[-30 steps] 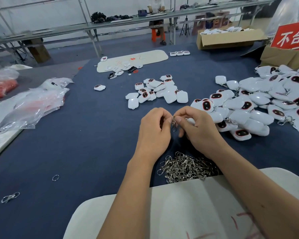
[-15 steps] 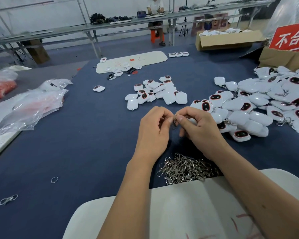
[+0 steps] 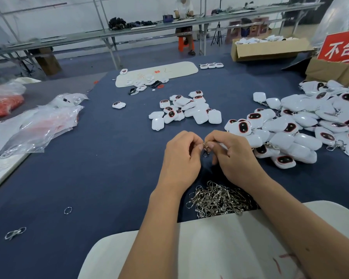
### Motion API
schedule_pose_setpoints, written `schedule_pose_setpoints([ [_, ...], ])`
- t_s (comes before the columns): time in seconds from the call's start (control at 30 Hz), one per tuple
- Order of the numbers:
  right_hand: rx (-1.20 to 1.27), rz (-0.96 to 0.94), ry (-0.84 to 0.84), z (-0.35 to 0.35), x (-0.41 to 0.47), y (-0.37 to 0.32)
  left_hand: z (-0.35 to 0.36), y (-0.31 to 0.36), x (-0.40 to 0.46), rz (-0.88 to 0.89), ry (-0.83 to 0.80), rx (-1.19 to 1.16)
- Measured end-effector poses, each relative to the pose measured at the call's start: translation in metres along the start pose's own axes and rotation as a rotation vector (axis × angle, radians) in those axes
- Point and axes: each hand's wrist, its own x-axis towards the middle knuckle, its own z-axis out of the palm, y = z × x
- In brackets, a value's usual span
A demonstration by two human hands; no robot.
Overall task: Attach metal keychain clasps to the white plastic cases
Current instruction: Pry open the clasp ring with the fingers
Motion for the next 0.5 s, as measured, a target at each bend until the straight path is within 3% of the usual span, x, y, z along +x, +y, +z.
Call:
schedule_pose_setpoints([
  [0.2, -0.079, -0.066, 0.004, -0.004, 0.0004, -0.0022, 0.0014, 0.0002, -0.0006, -0.011, 0.002, -0.008],
  [0.5, 0.162, 0.151, 0.036, -0.0066, -0.0017, -0.0031, 0.0061, 0.0053, 0.0004, 0.016, 0.011, 0.01],
])
